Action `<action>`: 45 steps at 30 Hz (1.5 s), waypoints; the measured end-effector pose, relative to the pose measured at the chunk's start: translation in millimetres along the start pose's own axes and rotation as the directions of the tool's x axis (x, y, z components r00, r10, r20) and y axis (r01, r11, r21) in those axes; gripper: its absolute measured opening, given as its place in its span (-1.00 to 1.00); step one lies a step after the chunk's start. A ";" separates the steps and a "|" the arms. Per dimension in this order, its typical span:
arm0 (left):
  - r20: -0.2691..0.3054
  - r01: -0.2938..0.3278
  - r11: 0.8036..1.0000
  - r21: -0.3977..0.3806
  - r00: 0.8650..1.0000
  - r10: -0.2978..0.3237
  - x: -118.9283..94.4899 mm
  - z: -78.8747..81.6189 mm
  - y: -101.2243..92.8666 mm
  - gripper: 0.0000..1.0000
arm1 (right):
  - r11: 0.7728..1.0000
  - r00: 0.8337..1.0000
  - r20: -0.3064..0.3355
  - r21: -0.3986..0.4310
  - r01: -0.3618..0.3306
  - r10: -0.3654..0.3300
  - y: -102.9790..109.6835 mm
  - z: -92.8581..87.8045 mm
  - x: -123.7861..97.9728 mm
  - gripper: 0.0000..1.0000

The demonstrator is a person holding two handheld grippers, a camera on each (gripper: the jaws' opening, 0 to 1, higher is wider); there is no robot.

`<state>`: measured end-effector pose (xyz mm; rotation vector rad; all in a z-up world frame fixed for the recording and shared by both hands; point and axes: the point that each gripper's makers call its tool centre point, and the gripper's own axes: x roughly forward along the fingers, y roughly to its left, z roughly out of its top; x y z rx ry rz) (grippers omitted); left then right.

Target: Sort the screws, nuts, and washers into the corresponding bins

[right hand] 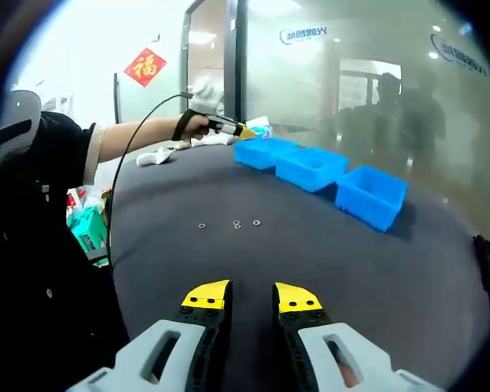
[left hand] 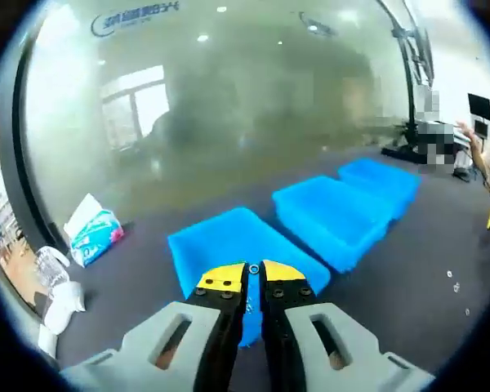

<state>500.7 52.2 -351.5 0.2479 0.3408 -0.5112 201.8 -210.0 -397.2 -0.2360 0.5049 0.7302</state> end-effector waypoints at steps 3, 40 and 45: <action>-0.014 -0.008 1.000 -0.014 1.000 0.008 9.8 1.5 4.1 -1.00 | 1.000 1.000 -0.002 -0.002 -0.002 0.002 0.8 0.1 0.9 -0.67; 0.016 0.144 0.987 -0.071 0.990 -0.143 -52.3 -24.9 -28.1 -0.47 | 1.000 1.000 0.013 -0.016 -0.021 0.021 4.8 6.5 5.6 -0.67; 0.009 0.211 0.977 -0.044 0.977 -0.211 -82.0 -41.9 -56.6 -0.47 | 0.999 1.000 0.013 -0.018 -0.028 0.028 7.1 7.2 7.2 -0.67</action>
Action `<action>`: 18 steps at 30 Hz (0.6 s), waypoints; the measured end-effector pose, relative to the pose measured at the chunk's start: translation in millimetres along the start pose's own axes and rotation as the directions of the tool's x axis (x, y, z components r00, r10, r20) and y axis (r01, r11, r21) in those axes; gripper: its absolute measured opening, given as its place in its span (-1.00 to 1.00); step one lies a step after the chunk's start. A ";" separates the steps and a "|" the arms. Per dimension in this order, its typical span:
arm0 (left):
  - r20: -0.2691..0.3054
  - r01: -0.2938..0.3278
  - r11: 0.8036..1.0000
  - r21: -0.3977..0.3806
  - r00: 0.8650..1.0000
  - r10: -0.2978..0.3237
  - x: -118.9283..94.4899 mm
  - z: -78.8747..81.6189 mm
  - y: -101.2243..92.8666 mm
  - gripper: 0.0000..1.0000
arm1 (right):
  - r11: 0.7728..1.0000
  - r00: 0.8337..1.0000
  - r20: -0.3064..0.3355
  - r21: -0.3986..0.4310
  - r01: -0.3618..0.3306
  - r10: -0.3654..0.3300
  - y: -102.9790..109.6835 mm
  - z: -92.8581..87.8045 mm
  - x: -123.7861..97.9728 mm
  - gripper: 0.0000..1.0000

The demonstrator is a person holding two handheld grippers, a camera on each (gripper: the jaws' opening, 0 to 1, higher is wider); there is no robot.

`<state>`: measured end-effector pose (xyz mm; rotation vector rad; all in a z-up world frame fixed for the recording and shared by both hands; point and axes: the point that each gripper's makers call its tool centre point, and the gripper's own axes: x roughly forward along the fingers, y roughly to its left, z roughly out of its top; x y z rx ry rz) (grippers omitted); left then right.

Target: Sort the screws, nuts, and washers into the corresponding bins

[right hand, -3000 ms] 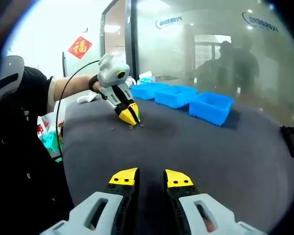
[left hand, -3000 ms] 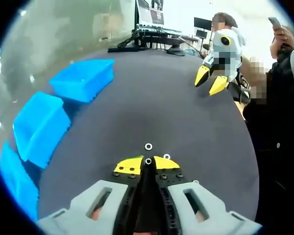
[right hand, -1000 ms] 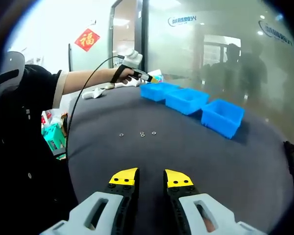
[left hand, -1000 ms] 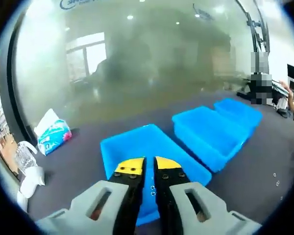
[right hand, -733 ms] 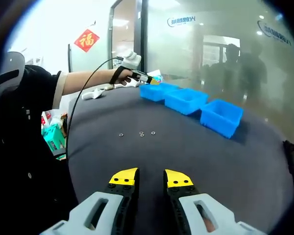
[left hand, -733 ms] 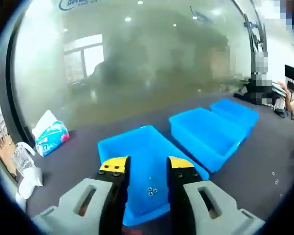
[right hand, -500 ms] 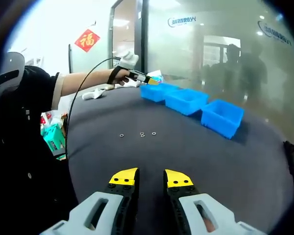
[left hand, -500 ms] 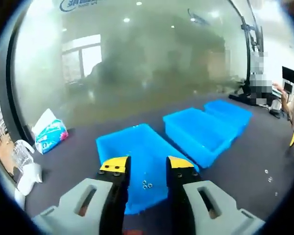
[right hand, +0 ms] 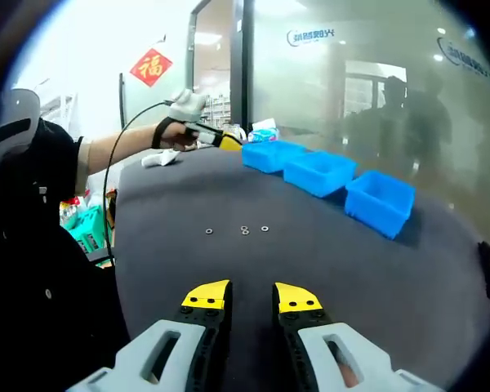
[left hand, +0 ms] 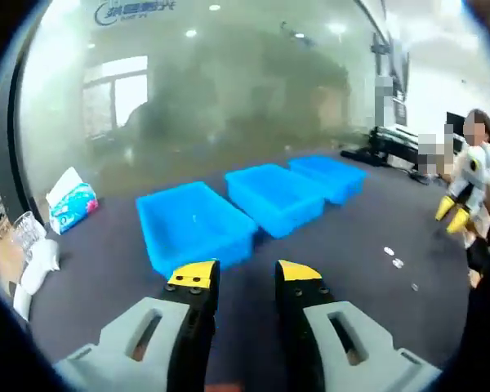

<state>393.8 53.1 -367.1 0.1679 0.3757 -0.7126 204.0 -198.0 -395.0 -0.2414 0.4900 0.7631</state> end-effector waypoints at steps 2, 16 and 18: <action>-0.004 0.028 1.000 0.010 1.000 -0.028 -9.0 -8.9 -15.0 -0.47 | 1.000 1.000 0.000 -0.002 -0.001 0.001 0.6 0.2 0.3 -0.67; -0.080 0.238 0.971 0.039 0.969 -0.234 -52.7 -72.9 -96.3 -0.48 | 1.000 1.000 -0.013 -0.003 -0.001 0.001 -1.2 -3.8 -1.6 -0.67; -0.085 0.259 0.965 0.049 0.963 -0.254 -57.6 -77.1 -101.6 -0.47 | 1.000 1.000 -0.015 -0.003 0.000 0.000 -1.9 -4.6 -1.8 -0.67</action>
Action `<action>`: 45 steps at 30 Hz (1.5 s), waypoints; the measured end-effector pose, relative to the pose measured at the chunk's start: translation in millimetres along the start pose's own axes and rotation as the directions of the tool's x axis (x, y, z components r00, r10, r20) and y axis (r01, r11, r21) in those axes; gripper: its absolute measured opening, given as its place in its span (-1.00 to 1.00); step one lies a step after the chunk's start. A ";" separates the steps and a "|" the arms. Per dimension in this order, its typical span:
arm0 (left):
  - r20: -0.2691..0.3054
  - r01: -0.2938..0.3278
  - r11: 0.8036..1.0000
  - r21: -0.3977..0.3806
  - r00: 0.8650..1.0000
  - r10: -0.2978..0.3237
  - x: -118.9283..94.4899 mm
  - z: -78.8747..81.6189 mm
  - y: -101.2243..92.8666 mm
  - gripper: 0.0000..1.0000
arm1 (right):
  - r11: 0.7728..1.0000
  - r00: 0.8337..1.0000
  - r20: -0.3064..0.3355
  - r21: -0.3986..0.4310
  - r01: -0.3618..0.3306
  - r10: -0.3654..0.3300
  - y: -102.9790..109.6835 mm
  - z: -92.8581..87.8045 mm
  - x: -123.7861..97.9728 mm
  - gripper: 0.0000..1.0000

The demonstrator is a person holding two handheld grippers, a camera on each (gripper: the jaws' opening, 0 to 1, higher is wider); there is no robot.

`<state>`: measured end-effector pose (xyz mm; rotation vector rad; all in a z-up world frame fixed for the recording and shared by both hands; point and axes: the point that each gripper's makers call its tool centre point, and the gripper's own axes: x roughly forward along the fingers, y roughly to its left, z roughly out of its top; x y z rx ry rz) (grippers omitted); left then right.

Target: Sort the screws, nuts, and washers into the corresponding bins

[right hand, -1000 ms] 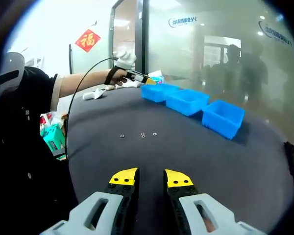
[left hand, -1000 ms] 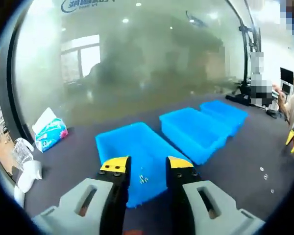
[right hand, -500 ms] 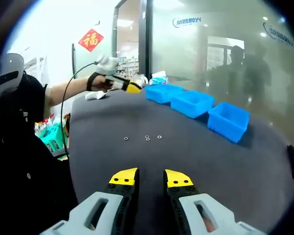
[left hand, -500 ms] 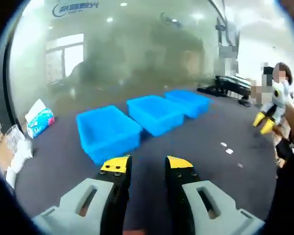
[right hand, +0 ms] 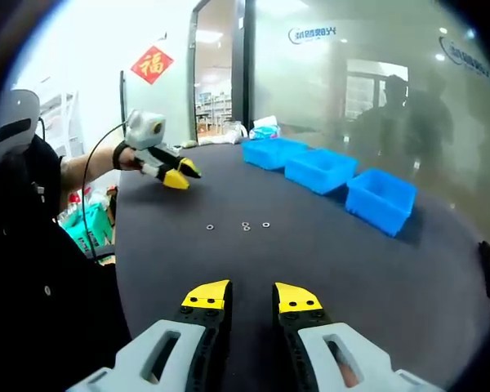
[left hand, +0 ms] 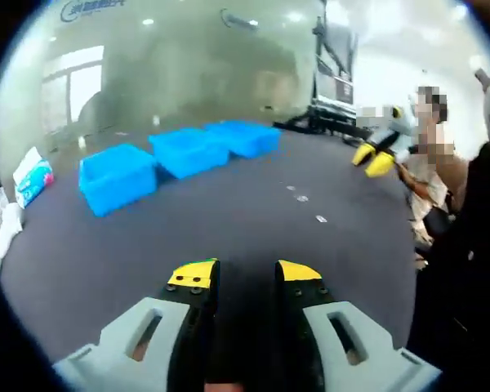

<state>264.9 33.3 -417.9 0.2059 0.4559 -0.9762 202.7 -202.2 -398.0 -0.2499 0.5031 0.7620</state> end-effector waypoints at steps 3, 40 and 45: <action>-0.006 0.038 0.999 0.032 0.999 -0.038 -4.7 -3.1 -9.0 -0.47 | 1.000 1.000 -0.009 0.000 0.000 0.000 -0.9 -2.2 0.6 -0.67; 0.007 0.053 0.988 0.142 0.999 -0.054 -22.2 7.0 -1.5 -0.43 | 0.937 0.950 -0.265 -0.259 -0.233 0.163 -7.5 36.2 91.3 -0.67; 0.012 0.055 0.988 0.144 0.998 -0.058 -22.4 8.9 -2.7 -0.43 | 0.920 0.933 -0.318 -0.288 -0.265 0.169 -11.2 34.4 109.3 -0.67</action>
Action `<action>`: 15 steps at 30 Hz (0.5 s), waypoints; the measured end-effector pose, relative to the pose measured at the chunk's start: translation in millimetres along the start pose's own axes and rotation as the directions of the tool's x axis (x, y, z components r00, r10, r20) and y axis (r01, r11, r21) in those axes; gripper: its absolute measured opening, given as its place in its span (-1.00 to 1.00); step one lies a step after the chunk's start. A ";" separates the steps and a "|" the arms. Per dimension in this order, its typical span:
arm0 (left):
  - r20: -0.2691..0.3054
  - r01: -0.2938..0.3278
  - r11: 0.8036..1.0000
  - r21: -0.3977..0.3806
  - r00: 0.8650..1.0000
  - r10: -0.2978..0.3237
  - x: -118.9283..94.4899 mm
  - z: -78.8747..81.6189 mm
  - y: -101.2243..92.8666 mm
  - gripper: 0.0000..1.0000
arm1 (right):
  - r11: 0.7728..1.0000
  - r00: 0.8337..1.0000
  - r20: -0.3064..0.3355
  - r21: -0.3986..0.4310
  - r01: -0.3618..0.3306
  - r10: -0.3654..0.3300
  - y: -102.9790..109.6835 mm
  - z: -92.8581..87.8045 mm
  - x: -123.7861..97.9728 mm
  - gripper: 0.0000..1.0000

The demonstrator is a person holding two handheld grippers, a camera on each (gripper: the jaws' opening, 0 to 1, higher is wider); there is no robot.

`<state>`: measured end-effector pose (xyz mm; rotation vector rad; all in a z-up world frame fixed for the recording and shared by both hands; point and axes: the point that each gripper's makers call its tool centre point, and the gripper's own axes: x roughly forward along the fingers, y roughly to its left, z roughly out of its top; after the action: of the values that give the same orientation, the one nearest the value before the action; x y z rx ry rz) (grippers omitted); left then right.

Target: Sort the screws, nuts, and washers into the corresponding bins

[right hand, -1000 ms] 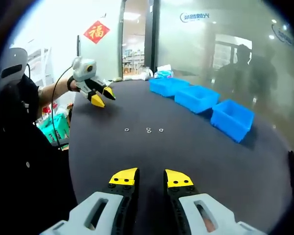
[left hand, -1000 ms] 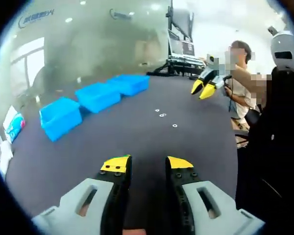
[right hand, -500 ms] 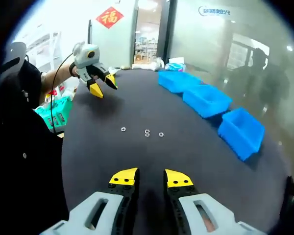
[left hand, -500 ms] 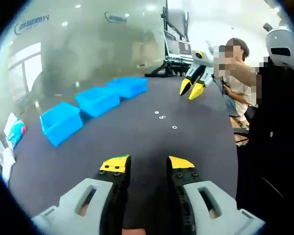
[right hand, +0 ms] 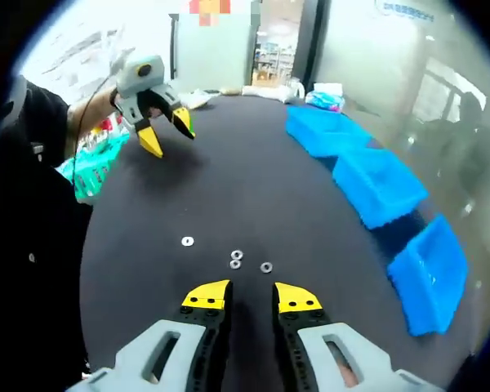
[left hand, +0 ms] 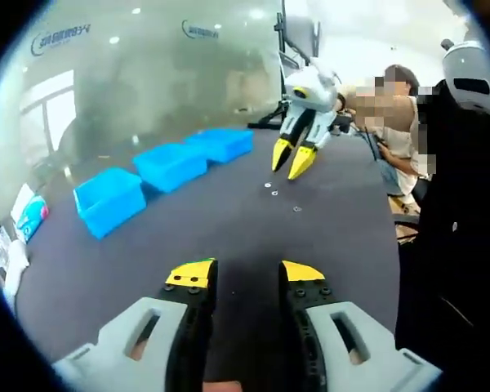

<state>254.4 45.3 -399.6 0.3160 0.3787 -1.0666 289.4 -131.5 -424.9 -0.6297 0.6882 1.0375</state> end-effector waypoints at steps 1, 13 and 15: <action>0.002 0.000 1.000 0.000 1.000 0.000 0.0 0.7 0.0 -0.43 | 1.000 1.000 -0.004 -0.001 -0.005 0.005 -1.1 0.6 2.2 -0.67; 0.016 0.011 1.000 -0.007 1.000 -0.011 1.9 4.3 -0.2 -0.43 | 0.997 0.998 -0.015 0.034 -0.063 0.064 -3.8 -0.2 19.6 -0.70; 0.014 0.011 1.000 -0.009 1.000 -0.011 2.1 3.4 -0.1 -0.43 | 0.996 0.997 -0.010 0.052 -0.073 0.074 -4.3 -0.8 19.2 -0.70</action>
<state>255.8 42.1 -397.5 0.2989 0.3731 -1.0770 299.8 -123.2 -439.5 -0.5692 0.7507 1.0811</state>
